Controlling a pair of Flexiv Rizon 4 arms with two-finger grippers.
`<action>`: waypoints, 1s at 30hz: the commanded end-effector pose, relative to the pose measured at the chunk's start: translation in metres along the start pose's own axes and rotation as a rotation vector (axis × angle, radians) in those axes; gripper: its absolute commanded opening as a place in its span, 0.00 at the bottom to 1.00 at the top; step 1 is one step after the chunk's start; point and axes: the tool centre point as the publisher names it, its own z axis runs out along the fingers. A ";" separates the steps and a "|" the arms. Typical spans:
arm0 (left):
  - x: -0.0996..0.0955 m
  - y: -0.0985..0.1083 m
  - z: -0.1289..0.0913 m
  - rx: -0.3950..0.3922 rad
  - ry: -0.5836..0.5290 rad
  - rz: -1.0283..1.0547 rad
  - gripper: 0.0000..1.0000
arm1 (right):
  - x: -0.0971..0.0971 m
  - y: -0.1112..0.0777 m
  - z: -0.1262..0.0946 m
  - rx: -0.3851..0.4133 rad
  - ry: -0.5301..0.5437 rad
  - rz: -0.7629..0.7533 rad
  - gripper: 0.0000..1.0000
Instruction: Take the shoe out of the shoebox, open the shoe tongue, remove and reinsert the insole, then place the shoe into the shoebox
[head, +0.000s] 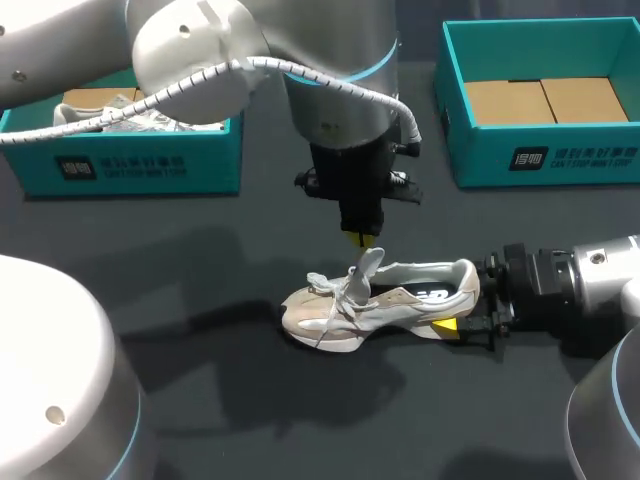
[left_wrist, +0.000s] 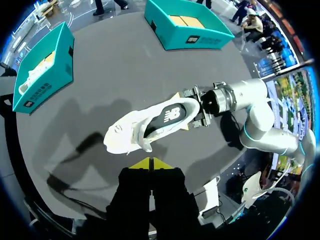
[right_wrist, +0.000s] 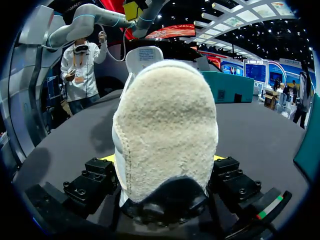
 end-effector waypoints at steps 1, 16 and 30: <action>-0.008 0.000 0.003 -0.013 0.109 0.316 0.00 | 0.000 0.001 0.001 0.005 -0.001 0.000 0.00; 0.017 -0.017 0.006 0.032 0.107 0.766 0.00 | 0.000 0.001 0.001 0.005 -0.001 0.000 0.00; 0.029 -0.027 0.028 0.029 0.074 0.900 0.00 | 0.000 0.001 0.001 0.005 -0.001 0.000 0.00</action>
